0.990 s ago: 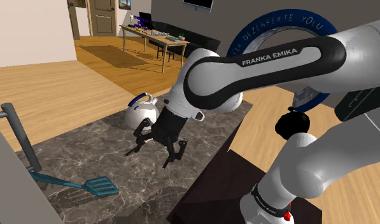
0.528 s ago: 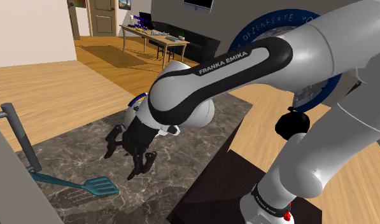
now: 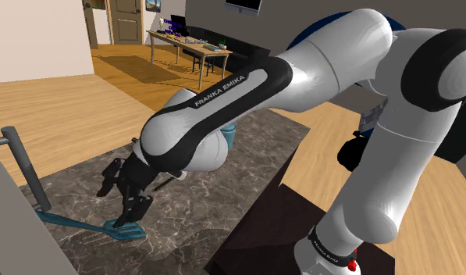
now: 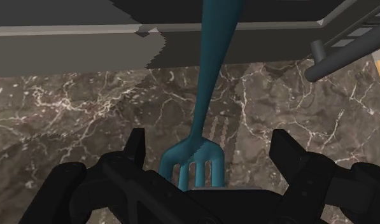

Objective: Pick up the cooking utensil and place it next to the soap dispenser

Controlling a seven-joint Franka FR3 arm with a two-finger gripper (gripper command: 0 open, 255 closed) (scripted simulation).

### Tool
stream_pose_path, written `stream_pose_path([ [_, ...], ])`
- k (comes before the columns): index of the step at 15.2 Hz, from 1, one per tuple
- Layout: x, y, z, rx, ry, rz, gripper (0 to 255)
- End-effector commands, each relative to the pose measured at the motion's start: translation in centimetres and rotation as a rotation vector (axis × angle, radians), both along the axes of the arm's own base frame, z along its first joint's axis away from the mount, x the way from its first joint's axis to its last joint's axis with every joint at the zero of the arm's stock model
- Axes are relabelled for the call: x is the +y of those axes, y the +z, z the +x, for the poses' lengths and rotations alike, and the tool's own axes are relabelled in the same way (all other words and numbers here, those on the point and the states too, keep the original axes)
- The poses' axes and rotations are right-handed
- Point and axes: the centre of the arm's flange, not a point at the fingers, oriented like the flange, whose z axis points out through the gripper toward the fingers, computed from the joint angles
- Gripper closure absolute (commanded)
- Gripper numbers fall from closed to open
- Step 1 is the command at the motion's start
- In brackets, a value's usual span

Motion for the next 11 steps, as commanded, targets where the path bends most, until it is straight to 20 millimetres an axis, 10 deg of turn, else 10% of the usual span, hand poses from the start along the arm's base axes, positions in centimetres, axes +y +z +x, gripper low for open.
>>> stream_pose_path([
  [1,0.8,-0.9,0.2,0.001,-0.007,0.003,0],
  [11,2.2,-2.8,0.6,0.001,-0.007,0.003,0],
])
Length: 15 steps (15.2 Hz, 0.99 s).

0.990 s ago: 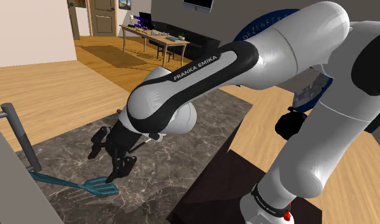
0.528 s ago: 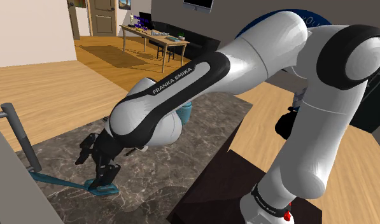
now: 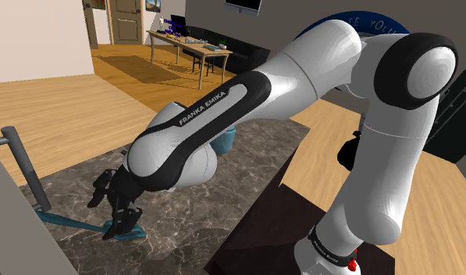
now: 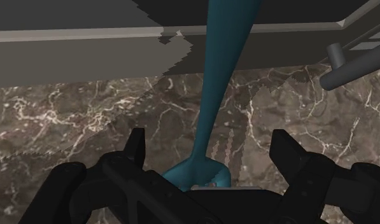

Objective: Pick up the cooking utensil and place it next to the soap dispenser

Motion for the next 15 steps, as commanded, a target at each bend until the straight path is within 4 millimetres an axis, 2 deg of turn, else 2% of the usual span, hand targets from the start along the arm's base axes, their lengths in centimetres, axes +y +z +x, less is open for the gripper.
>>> stream_pose_path([
  [1,0.0,0.0,0.0,0.0,0.0,0.0,0],
  [2,0.0,0.0,0.0,0.0,0.0,0.0,0],
  [3,0.0,0.0,0.0,0.0,0.0,0.0,255],
  [12,0.0,0.0,0.0,0.0,0.0,0.0,255],
  [15,0.0,1.6,0.0,0.0,0.0,0.0,255],
])
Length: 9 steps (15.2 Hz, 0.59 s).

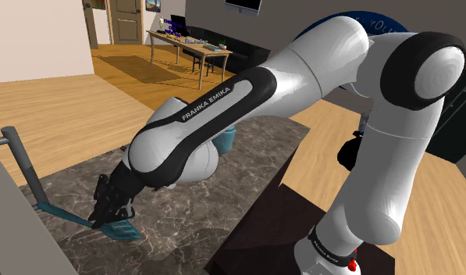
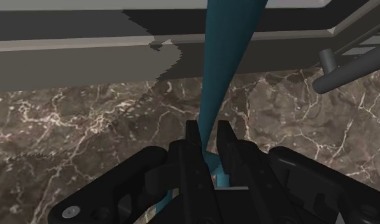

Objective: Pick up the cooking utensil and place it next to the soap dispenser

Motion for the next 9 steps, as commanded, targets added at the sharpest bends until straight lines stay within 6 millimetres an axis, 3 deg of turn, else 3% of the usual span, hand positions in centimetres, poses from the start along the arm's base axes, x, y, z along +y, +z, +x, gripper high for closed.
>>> stream_pose_path([
  [1,0.0,1.0,0.0,0.0,0.0,0.0,255],
  [9,0.0,5.2,0.0,0.0,0.0,0.0,255],
])
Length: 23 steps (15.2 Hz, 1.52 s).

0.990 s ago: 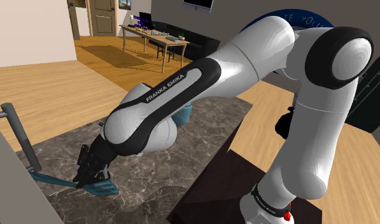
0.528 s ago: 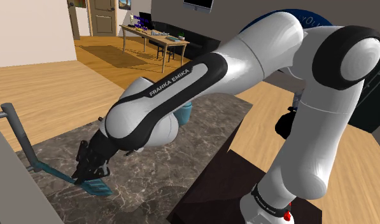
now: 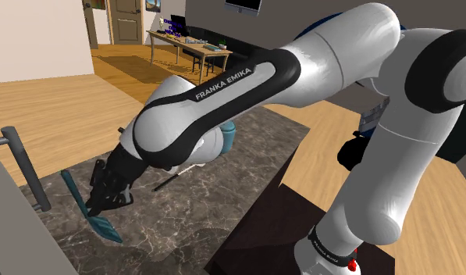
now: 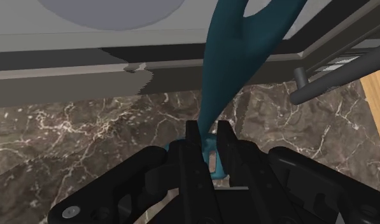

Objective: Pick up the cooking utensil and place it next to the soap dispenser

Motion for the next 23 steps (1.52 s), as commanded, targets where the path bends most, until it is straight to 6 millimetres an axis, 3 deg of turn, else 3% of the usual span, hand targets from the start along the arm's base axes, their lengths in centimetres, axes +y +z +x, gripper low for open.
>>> stream_pose_path([
  [1,0.0,1.0,0.0,0.0,0.0,0.0,255],
  [23,0.0,12.6,0.0,0.0,0.0,0.0,255],
])
